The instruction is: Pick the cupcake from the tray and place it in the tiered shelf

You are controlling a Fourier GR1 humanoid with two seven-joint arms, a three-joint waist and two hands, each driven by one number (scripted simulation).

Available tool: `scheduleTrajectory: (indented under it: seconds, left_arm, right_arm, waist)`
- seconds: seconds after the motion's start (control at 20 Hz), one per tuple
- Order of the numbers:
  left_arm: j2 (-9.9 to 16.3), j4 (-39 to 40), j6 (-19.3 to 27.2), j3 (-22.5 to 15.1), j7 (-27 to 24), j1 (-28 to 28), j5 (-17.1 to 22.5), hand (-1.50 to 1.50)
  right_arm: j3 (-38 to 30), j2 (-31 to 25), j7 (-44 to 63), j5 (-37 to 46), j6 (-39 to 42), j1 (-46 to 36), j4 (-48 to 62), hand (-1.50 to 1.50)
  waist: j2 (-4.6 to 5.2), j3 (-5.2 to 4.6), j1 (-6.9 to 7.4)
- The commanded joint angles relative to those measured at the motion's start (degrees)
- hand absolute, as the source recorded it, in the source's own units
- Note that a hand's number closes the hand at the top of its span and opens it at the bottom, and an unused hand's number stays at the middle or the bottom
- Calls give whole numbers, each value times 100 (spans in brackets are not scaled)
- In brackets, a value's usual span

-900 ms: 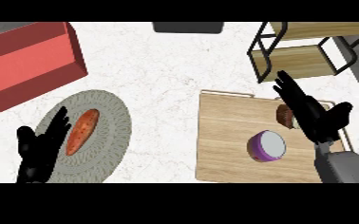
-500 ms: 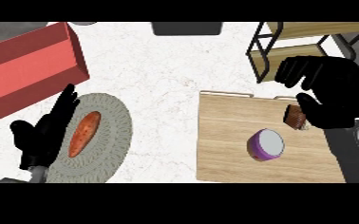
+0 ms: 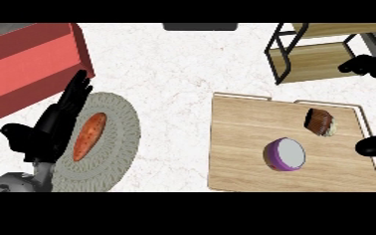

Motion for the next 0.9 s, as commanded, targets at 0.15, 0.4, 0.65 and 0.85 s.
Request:
scheduleTrajectory:
  seconds: [0.15,0.4,0.65,0.85]
  left_arm:
    - [18,5,-44,47,-36,21,7,0]
    - [51,10,-120,69,-37,44,34,0]
    - [116,-53,-147,155,92,-118,69,0]
    - [184,-124,-200,203,125,-60,103,0]
  right_arm:
    - [-480,-614,-1609,359,1187,205,6,-150]
    - [-861,-1096,-2097,967,626,246,-115,-150]
    - [-501,-1312,-2761,1856,81,670,-422,-150]
    - [-278,-1452,-3372,2460,-530,1129,-433,-150]
  waist:
    - [28,17,-27]
    - [19,3,-3]
    - [17,0,20]
    - [-10,-4,24]
